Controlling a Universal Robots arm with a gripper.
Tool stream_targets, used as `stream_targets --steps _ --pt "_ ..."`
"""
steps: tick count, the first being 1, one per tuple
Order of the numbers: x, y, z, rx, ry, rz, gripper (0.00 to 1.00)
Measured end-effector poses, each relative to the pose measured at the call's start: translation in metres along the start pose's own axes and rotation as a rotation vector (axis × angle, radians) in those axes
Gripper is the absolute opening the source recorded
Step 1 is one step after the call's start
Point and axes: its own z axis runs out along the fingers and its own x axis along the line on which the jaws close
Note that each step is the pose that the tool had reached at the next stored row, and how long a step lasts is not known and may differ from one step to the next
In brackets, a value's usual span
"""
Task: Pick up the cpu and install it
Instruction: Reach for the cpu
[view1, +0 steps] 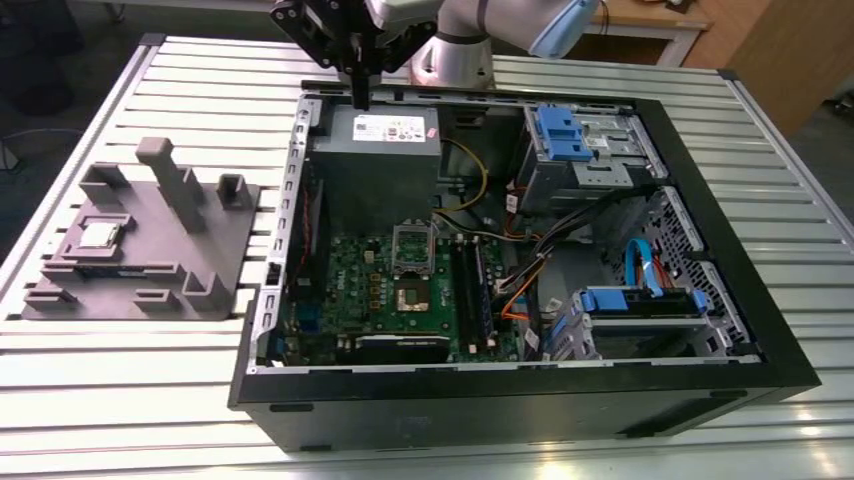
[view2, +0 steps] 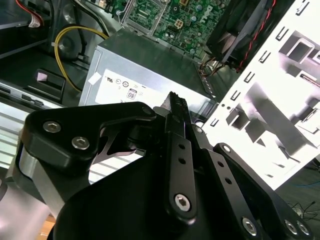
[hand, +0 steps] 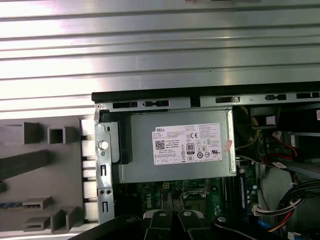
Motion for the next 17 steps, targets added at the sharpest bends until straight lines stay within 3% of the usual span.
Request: stream_targets --steps 17 --pt "0.0038 -0.0003 -0.0001 0.0000 0.0000 0.000 0.10"
